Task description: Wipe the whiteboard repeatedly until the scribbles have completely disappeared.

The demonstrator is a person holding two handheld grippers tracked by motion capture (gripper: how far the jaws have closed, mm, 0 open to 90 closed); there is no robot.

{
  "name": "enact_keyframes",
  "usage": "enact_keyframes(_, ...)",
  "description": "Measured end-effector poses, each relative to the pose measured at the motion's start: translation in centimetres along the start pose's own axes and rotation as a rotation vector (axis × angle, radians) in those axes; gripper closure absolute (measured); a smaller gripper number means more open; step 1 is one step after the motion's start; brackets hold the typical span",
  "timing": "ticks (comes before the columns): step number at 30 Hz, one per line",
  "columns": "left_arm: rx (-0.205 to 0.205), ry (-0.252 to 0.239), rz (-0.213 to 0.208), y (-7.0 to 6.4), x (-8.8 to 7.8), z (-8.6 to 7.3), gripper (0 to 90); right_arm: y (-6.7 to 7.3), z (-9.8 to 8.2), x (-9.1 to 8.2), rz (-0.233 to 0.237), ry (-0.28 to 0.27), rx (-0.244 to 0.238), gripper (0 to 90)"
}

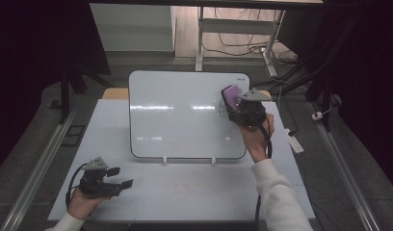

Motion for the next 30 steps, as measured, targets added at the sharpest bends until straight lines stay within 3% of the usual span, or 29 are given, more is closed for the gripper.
enact_keyframes(3,-0.004,-0.002,-0.001,0.0,0.0,0.0,20.8,-0.6,0.8,0.3,-0.019,-0.012,-0.002,39.9)
enact_keyframes(6,-0.001,-0.001,-0.001,0.0,0.0,0.0,20.9,-0.2,1.2,0.4,-0.006,-0.013,-0.023,39.9)
enact_keyframes(12,-0.007,0.000,-0.005,0.1,0.0,-0.1,21.1,3.7,-0.5,-0.2,0.088,-0.004,-0.138,39.9)
enact_keyframes(15,-0.006,0.000,-0.007,0.0,0.0,-0.1,21.1,5.0,-1.6,-0.6,0.105,-0.003,-0.179,40.0)
enact_keyframes(18,-0.006,0.001,-0.008,0.0,0.0,-0.1,21.1,4.6,-1.6,-0.6,0.101,0.005,-0.165,40.0)
enact_keyframes(23,-0.007,0.000,-0.009,0.1,0.0,-0.1,21.1,1.5,-1.1,-0.2,0.014,0.006,-0.083,40.0)
enact_keyframes(25,-0.006,0.001,-0.009,0.1,0.0,-0.1,21.1,0.7,-1.2,-0.2,0.000,0.009,-0.054,40.0)
enact_keyframes(27,-0.007,0.000,-0.010,0.1,0.0,-0.1,21.1,0.7,-1.5,-0.3,-0.017,0.003,-0.078,40.0)
enact_keyframes(30,-0.007,0.001,-0.011,0.1,0.1,-0.1,21.1,1.9,-2.3,-0.6,-0.029,0.002,-0.131,40.0)
Point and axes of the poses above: each handheld gripper's, and its own axes: x roughly forward along the jaws, z roughly out of its top, y roughly to its left, the point moved 4 cm from there along x, roughly forward along the jaws, and after that the axes turned 15 degrees about -z, right-handed, at the moved point
